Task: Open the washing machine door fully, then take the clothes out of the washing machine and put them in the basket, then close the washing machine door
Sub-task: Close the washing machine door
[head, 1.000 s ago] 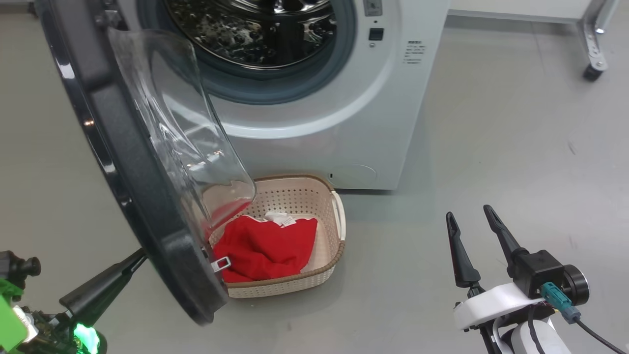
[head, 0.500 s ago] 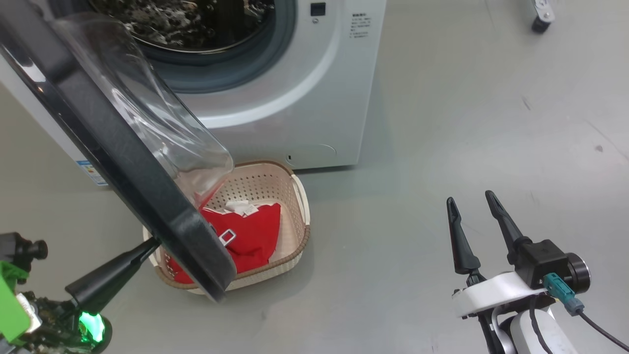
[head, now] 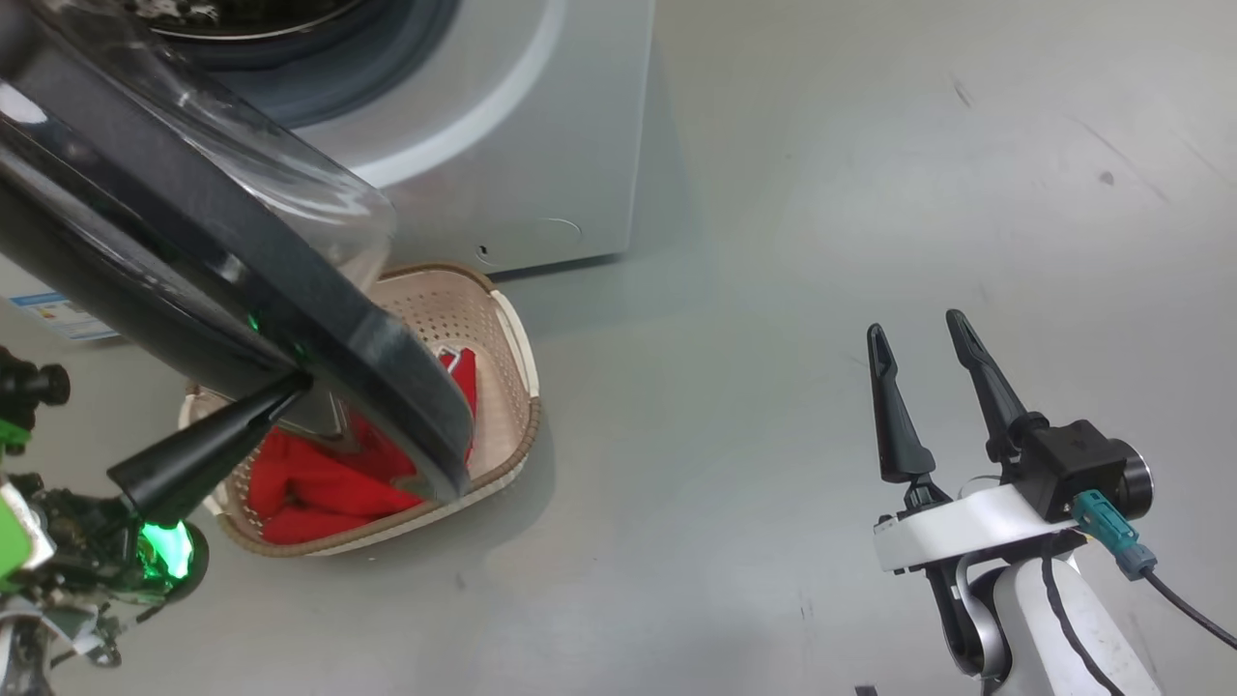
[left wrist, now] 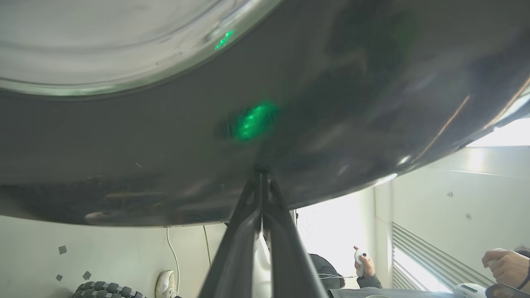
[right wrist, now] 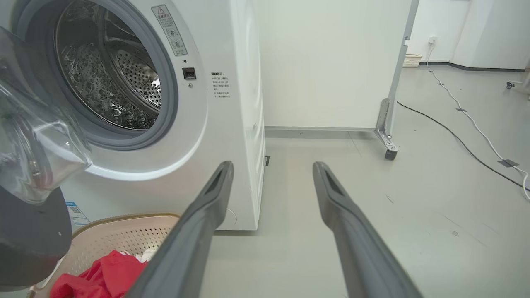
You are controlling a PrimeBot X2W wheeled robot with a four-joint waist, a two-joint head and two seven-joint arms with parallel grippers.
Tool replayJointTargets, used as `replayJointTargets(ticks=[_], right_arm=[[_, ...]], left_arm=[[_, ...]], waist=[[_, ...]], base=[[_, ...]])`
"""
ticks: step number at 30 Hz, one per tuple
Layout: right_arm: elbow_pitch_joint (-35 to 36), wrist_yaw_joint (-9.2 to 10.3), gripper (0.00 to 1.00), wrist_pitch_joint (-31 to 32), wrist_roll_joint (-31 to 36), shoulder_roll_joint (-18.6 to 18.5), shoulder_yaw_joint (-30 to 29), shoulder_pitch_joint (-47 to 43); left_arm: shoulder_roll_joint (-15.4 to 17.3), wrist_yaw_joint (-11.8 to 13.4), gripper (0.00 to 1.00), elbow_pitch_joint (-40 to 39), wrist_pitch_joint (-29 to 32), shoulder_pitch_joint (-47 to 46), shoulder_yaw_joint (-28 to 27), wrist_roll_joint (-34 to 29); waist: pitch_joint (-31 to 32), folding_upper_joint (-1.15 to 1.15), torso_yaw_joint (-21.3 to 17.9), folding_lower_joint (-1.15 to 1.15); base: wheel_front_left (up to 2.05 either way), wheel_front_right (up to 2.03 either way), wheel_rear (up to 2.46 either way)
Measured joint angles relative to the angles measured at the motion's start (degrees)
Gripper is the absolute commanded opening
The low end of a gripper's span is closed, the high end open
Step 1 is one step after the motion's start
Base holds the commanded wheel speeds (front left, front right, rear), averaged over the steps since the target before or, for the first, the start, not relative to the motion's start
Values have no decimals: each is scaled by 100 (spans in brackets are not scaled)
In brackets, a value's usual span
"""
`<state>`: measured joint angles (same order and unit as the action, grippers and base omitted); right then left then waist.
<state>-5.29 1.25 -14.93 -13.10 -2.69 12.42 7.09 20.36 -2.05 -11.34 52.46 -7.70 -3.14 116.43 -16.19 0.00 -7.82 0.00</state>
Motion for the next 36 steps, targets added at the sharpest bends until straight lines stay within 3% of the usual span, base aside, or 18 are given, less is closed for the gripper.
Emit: replayJointTargets(ticks=[17,36], right_arm=[[110,144,100,0,-326,-1,367,344],[112,254,100,0,-495,4,500,487]], left_arm=[[27,535,0,407,-431,-1517,-112,-45],[-63,737,0,1470,-1093,-2771,-236,-155]], waist=[[-696,0,-720,0],[-1001,0,-1152,0]], base=[[0,0,0],[0,0,0]])
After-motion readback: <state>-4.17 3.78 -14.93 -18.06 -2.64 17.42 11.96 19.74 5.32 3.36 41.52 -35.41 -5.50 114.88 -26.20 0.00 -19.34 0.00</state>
